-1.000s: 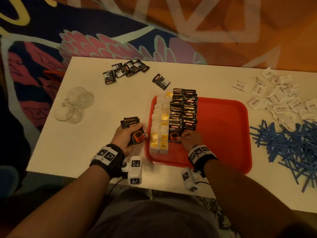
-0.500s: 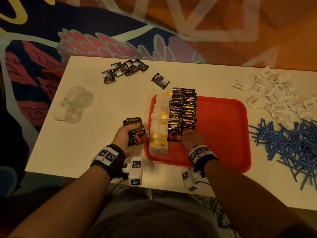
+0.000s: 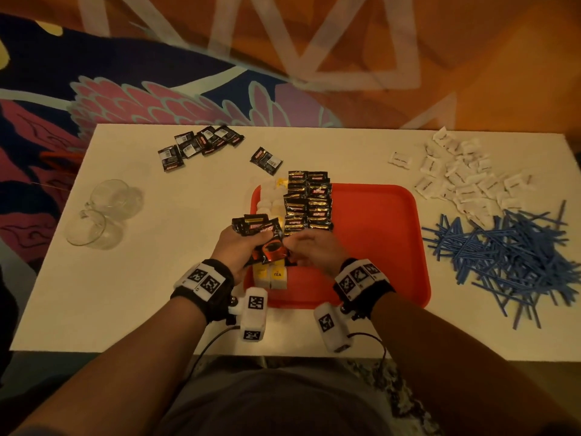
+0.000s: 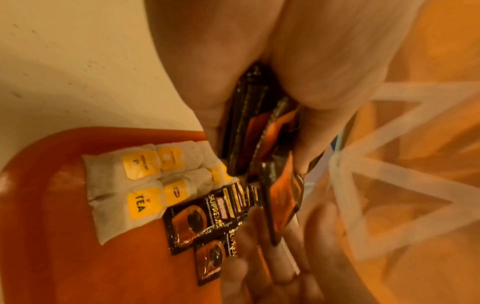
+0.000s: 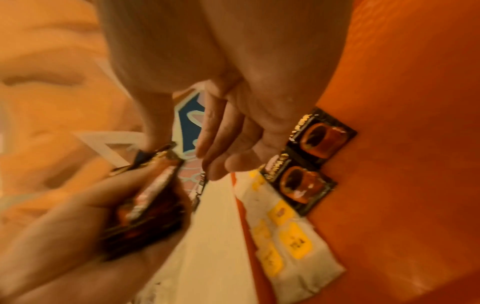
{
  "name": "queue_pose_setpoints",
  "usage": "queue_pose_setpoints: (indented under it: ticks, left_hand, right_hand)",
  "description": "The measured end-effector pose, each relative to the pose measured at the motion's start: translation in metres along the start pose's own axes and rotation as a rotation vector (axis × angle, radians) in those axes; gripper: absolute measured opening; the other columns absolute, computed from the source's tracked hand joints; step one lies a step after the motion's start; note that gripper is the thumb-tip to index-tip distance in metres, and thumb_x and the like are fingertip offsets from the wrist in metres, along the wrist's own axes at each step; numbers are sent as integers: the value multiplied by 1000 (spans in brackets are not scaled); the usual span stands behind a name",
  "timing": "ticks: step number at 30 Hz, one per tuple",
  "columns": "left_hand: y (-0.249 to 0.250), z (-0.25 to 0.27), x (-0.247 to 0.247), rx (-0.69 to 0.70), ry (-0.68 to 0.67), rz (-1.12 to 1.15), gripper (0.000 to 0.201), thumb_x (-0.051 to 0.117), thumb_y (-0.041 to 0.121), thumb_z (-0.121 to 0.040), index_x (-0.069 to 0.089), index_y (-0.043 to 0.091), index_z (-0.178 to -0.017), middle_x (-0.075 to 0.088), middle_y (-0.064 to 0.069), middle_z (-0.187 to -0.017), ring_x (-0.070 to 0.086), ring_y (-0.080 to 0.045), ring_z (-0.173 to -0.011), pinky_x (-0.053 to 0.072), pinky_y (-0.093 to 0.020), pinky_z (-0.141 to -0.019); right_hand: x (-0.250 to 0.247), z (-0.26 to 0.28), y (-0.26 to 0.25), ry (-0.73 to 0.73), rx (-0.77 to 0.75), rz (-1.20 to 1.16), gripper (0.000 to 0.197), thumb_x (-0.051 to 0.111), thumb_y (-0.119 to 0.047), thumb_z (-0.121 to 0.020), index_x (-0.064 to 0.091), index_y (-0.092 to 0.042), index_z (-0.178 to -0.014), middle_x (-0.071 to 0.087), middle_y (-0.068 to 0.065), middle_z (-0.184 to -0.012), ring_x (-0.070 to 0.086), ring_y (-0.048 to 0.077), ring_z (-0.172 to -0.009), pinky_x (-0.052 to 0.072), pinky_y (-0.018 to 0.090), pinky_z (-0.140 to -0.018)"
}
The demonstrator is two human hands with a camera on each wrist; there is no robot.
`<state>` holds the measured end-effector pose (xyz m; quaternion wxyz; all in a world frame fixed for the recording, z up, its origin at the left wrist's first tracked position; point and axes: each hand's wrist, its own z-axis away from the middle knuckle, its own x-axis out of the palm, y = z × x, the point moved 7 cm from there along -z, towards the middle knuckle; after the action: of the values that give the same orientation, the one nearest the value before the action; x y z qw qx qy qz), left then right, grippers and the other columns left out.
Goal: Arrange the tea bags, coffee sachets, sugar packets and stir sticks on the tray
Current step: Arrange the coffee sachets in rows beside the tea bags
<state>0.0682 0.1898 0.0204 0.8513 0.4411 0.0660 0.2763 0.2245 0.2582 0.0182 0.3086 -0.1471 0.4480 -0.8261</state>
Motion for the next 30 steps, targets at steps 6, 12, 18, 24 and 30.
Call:
queue_pose_setpoints:
  ticks: [6, 12, 18, 24, 30]
  left_hand:
    - [9, -6, 20, -11, -21, 89, 30, 74, 10, -85, 69, 9, -115, 75, -14, -106, 72, -31, -100, 57, -45, -83]
    - [-4, -10, 28, -146, -85, 93, 75, 95, 32, -47, 71, 8, -115, 72, -21, -113, 67, -39, -109, 48, -58, -103]
    - [-5, -6, 32, -133, -125, 79, 71, 92, 31, -57, 68, 8, -120, 70, -21, -116, 68, -39, -107, 53, -54, -93]
    - [-18, -6, 33, -195, -116, 24, 88, 97, 40, -43, 68, 10, -121, 71, -19, -115, 69, -37, -100, 56, -46, -78]
    - [-23, -1, 18, -181, -67, 140, 11, 71, 16, -87, 70, 6, -92, 66, -12, -79, 65, -23, -65, 53, -42, -75]
  right_hand:
    - [-6, 6, -17, 88, -108, 150, 9, 77, -13, -81, 70, -18, -84, 69, -1, -76, 70, 25, -79, 58, 37, -74]
    - [-19, 11, -19, 106, -145, 208, 12, 76, -11, -82, 70, -15, -91, 71, 4, -92, 63, 3, -70, 45, 8, -52]
    - [-29, 13, -11, 114, -165, 235, 23, 78, -14, -80, 73, -7, -101, 72, 6, -101, 65, 11, -88, 50, 15, -68]
    - [-31, 10, 6, 130, -144, 372, 17, 78, -22, -81, 76, -17, -97, 69, -10, -88, 60, -3, -77, 46, 15, -68]
    - [-65, -6, 63, 258, 91, 524, 29, 71, -33, -87, 70, -20, -113, 69, -6, -109, 60, 7, -96, 41, 13, -69]
